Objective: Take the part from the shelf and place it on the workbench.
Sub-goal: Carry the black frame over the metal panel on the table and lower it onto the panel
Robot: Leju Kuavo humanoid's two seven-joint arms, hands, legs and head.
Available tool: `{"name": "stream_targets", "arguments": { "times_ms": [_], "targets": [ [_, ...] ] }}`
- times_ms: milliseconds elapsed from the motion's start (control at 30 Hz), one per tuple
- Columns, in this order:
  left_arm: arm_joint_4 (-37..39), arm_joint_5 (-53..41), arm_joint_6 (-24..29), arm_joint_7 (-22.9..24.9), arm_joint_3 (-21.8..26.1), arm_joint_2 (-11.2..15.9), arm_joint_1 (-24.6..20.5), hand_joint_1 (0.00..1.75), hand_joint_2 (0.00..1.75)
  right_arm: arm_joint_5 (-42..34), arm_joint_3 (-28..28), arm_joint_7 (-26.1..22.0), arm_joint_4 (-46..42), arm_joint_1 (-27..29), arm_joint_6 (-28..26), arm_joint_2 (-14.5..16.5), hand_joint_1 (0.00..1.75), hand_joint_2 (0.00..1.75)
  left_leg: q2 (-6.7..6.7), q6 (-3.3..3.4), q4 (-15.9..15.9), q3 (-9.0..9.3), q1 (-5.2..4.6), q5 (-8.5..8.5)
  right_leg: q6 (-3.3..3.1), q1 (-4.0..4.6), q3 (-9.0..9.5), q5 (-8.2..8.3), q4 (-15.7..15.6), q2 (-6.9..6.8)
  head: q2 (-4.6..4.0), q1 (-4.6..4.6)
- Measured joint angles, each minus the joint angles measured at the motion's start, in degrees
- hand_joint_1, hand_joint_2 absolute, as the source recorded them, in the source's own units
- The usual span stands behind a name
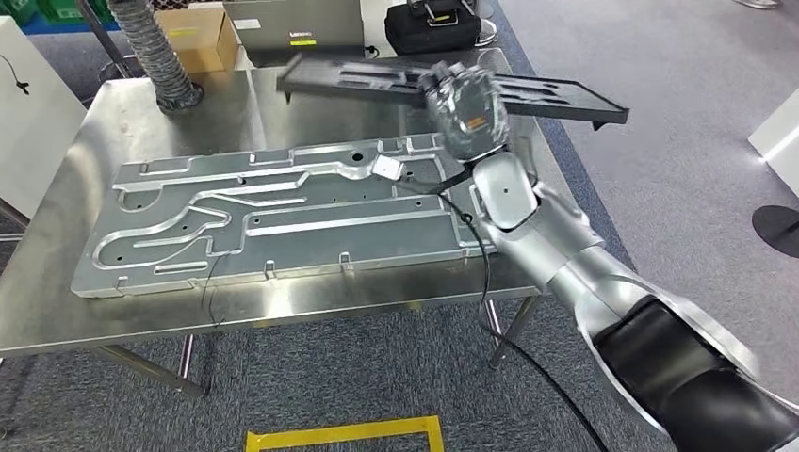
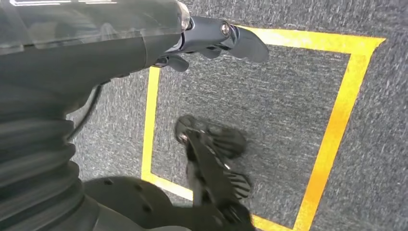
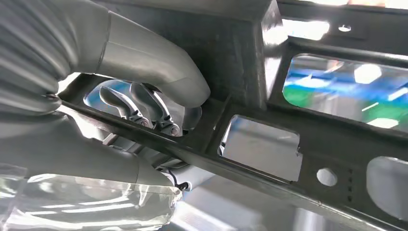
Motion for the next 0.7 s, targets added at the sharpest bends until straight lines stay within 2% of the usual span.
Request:
{"name": "stream_targets", "arguments": {
  "times_ms": [33,67,100,167,200,233,333,367,400,433,467,500,533,567,600,633,700],
  "targets": [
    [0.0,0.0,0.0,-0.2,0.0,0.0,0.2,0.00,1.75,0.0,2.3,-0.5,2.9,-0.5,0.4,1.3,1.75,1.75,0.00,-0.06,0.0,-1.21,0.02,-0.56,0.03,0.00,0.78,-0.60,0.0,0.02,0.00,-0.01],
    [0.0,0.0,0.0,-0.3,0.0,0.0,0.3,0.00,1.75,0.0,4.2,-1.2,5.4,-0.7,0.9,2.5,1.75,1.75,0.01,-0.01,-1.8,-1.62,0.02,0.21,0.09,0.00,1.60,-1.22,0.0,0.03,-0.01,-0.01],
    [0.0,-0.1,0.0,-0.5,0.0,0.0,0.3,0.00,1.75,0.0,5.8,-1.9,7.6,-0.9,1.3,3.7,1.75,1.75,0.01,0.12,-5.0,-1.37,0.02,2.50,0.19,0.00,2.41,-1.89,0.0,0.03,-0.01,-0.01],
    [0.0,-0.2,-0.1,-1.0,0.0,0.1,0.4,0.00,1.75,-0.1,8.2,-3.5,10.9,-0.9,1.8,5.9,1.75,1.75,0.02,0.59,-12.5,-0.42,-0.09,9.64,0.50,0.09,3.46,-3.11,0.2,0.08,-0.01,-0.01],
    [0.0,-0.3,-0.1,-1.4,0.0,0.1,0.5,0.00,1.75,-0.2,9.2,-4.5,12.3,-0.8,2.1,6.9,1.75,1.75,0.00,0.89,-14.9,-0.14,-0.21,12.35,0.76,0.18,3.65,-3.58,0.3,0.18,-0.01,0.00],
    [0.0,-0.5,-0.2,-1.9,0.0,0.1,0.5,0.00,1.75,-0.4,9.9,-5.5,13.5,-0.6,2.4,7.8,1.75,1.75,0.00,1.21,-16.1,-0.05,-0.32,13.84,1.05,0.19,3.65,-3.96,0.2,0.28,-0.01,-0.01],
    [0.0,-0.8,-0.7,-3.5,-0.2,0.0,0.2,0.00,1.75,-1.2,11.1,-7.9,16.2,0.6,3.0,10.1,1.75,1.75,-0.03,2.06,-16.3,0.39,-0.28,13.67,2.12,0.17,3.90,-4.96,0.3,0.42,0.00,-0.01],
    [0.0,-0.8,-0.9,-4.0,-0.2,-0.1,0.1,0.00,1.75,-1.6,11.2,-8.4,16.8,0.9,3.1,10.6,1.75,1.75,-0.04,2.35,-16.5,0.66,-0.18,13.49,2.45,0.17,3.61,-5.69,1.3,0.40,0.01,0.00],
    [0.0,-0.8,-1.1,-4.2,-0.3,-0.1,-0.1,0.00,1.75,-1.9,11.3,-8.7,17.3,1.1,3.1,10.9,1.75,1.75,-0.03,2.64,-16.6,0.93,-0.07,13.28,2.73,0.07,2.58,-6.85,3.6,0.37,0.00,0.02],
    [0.0,-0.8,-1.2,-4.4,-0.3,-0.1,-0.2,0.00,1.75,-2.3,11.4,-9.1,17.8,1.3,3.1,11.3,1.75,1.75,-0.05,2.88,-16.7,1.17,-0.05,13.04,2.92,-0.04,0.71,-8.32,7.1,0.32,0.00,0.02],
    [0.0,-0.8,-1.3,-4.5,-0.4,-0.1,-0.4,0.00,1.75,-2.7,11.5,-9.3,18.3,1.7,3.1,11.5,1.75,1.75,-0.06,3.04,-16.7,1.33,-0.08,12.79,3.06,-0.09,-1.68,-9.73,11.1,0.29,-0.01,0.03],
    [0.0,-0.9,-1.4,-4.6,-0.5,-0.1,-0.4,0.00,1.75,-3.2,11.5,-9.6,18.9,2.3,3.1,11.7,1.75,1.75,-0.10,3.11,-16.6,1.55,-0.11,12.53,3.12,-0.15,-3.91,-10.45,14.4,0.28,-0.01,0.04],
    [0.0,-0.9,-1.6,-4.6,-0.6,-0.1,-0.5,0.00,1.75,-3.7,11.5,-9.8,19.4,3.2,3.0,11.9,1.75,1.75,-0.18,3.11,-16.6,1.83,-0.13,12.24,3.12,-0.16,-5.33,-10.05,15.9,0.26,-0.01,0.04],
    [0.0,-1.0,-1.8,-4.6,-0.7,-0.1,-0.5,0.00,1.75,-4.1,11.4,-10.0,19.9,4.1,3.0,12.0,1.75,1.75,-0.28,3.08,-16.5,2.13,-0.14,11.96,3.03,-0.15,-5.75,-8.63,15.4,0.26,-0.01,0.04],
    [0.0,-1.0,-2.0,-4.6,-0.8,-0.2,-0.5,0.00,1.75,-4.6,11.3,-10.1,20.2,4.9,2.9,12.1,1.75,1.75,-0.40,3.00,-16.4,2.44,-0.20,11.67,2.79,-0.09,-5.11,-6.24,12.6,0.25,0.00,0.04],
    [0.0,-1.0,-2.1,-4.6,-0.8,-0.3,-0.5,0.00,1.75,-5.0,11.1,-10.2,20.5,5.4,2.9,12.1,1.31,1.31,-0.47,2.90,-16.2,2.65,-0.25,11.39,2.38,0.04,-3.88,-3.69,8.6,0.18,-0.01,0.04],
    [0.1,-1.0,-2.2,-4.6,-1.0,-0.5,-0.6,0.00,1.75,-5.9,10.5,-10.4,20.9,5.7,2.7,12.3,0.44,0.44,-0.44,2.54,-16.0,2.76,-0.49,10.99,1.62,0.41,-1.74,-0.59,2.3,-0.04,0.00,0.04]
  ]
}}
